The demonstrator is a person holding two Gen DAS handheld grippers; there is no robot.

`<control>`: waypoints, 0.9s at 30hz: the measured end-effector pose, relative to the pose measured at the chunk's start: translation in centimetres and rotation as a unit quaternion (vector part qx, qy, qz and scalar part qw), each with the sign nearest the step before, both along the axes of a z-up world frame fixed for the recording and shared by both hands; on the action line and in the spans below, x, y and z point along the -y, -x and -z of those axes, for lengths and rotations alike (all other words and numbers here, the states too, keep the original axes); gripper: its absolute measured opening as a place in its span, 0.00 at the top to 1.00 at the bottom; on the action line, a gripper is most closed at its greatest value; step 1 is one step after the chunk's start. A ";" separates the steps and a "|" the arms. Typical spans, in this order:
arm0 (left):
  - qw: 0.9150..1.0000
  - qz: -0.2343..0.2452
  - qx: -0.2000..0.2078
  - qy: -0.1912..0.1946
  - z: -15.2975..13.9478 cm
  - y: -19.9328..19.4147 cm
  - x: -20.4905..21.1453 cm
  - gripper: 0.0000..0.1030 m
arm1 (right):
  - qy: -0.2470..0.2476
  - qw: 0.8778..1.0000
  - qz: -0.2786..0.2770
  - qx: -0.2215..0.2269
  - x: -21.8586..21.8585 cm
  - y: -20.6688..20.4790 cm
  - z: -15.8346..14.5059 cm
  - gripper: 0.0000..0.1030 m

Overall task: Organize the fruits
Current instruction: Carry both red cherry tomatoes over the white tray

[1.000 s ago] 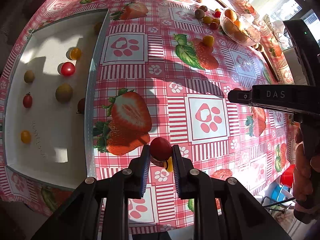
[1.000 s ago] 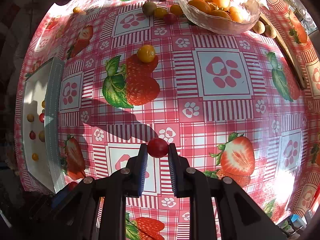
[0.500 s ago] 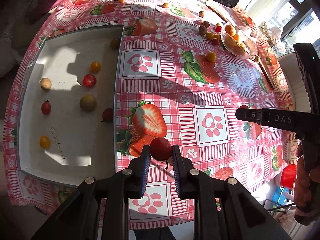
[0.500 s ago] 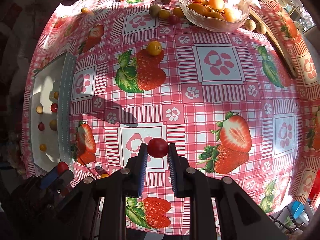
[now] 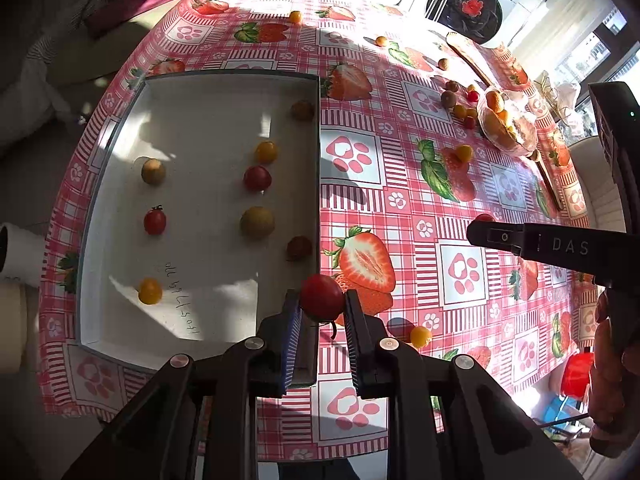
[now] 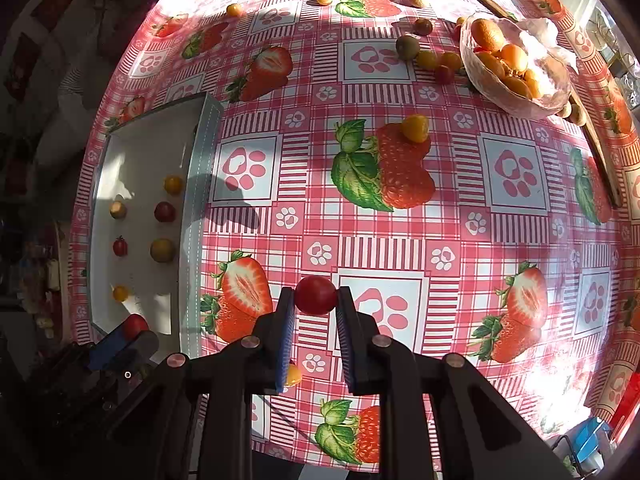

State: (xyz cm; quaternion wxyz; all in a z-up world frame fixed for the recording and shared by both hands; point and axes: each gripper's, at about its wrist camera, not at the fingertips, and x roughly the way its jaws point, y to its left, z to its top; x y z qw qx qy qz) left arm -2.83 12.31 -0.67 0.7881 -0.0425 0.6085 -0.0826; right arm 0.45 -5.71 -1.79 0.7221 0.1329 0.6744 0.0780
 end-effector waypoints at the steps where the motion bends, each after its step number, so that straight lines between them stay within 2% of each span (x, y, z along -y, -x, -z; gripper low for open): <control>1: 1.000 -0.003 0.000 -0.001 0.0 -0.1 -0.6 0.77 | 0.000 1.000 -0.004 0.001 -0.4 -0.2 -0.1 0.78; 7: 1.000 -0.027 0.002 -0.008 0.3 -1.0 -3.9 0.77 | -0.003 1.000 -0.025 0.002 -3.6 -1.5 -0.5 0.78; 12: 0.999 -0.039 0.010 -0.021 0.5 -3.2 -6.6 0.77 | -0.011 0.999 -0.040 0.006 -6.4 -3.4 -0.6 0.78; 20: 0.998 -0.048 0.030 -0.033 1.3 -10.0 -9.9 0.77 | -0.030 0.998 -0.051 0.006 -10.9 -8.2 0.4 0.78; 27: 0.998 -0.039 0.028 -0.047 3.7 -15.2 -10.8 0.77 | -0.033 0.998 -0.047 -0.003 -14.1 -12.4 2.8 0.78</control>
